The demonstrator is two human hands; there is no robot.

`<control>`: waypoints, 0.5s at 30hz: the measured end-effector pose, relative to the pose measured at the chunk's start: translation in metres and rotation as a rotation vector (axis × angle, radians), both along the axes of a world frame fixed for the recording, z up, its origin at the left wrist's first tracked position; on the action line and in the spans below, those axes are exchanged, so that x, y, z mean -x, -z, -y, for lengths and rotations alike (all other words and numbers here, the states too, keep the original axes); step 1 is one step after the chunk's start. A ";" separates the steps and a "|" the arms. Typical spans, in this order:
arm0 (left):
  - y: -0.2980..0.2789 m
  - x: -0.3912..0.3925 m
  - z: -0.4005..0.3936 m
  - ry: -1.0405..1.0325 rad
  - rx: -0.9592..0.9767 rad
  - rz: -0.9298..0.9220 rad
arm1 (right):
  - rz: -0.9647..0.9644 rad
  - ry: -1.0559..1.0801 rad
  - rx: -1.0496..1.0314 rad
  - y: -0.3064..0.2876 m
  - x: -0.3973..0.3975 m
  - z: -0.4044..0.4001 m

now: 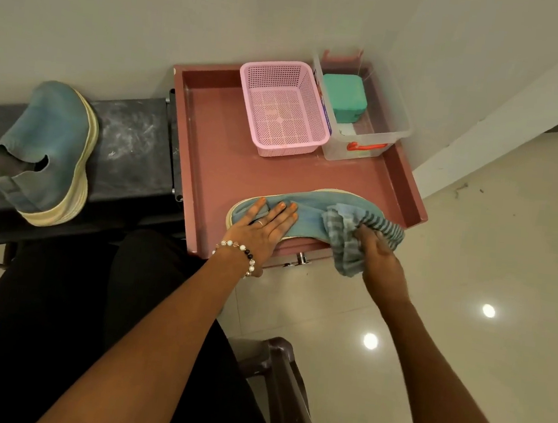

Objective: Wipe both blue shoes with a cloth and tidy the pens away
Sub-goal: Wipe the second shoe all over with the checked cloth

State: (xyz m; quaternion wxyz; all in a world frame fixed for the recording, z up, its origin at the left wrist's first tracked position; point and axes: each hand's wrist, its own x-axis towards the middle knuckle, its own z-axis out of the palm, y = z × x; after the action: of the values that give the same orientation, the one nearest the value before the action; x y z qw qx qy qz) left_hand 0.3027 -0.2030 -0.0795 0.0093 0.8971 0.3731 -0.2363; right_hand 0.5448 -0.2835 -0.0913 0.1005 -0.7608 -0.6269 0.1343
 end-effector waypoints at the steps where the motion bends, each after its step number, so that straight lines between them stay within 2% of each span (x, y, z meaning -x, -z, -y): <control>1: 0.001 0.000 0.000 -0.005 -0.004 0.003 | -0.013 0.043 -0.035 0.005 0.005 -0.001; 4: 0.003 -0.001 0.000 -0.006 -0.016 0.000 | -0.194 0.349 -0.057 0.019 0.057 -0.008; 6: 0.004 0.000 0.001 -0.007 -0.034 -0.004 | -0.285 0.453 -0.094 0.020 0.099 -0.016; 9: 0.002 0.000 0.001 0.047 -0.036 -0.043 | -0.330 0.357 -0.098 0.017 0.135 -0.020; 11: 0.002 0.000 0.000 0.062 -0.026 -0.045 | -0.330 0.187 -0.074 0.015 0.129 -0.013; 15: 0.000 0.001 0.000 0.046 -0.031 -0.028 | -0.196 -0.089 0.041 0.001 0.043 0.002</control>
State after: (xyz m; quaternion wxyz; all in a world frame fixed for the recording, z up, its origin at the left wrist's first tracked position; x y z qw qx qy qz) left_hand 0.3019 -0.2028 -0.0799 -0.0152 0.9021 0.3563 -0.2432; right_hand 0.5017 -0.2852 -0.0919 0.1394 -0.7174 -0.6444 0.2251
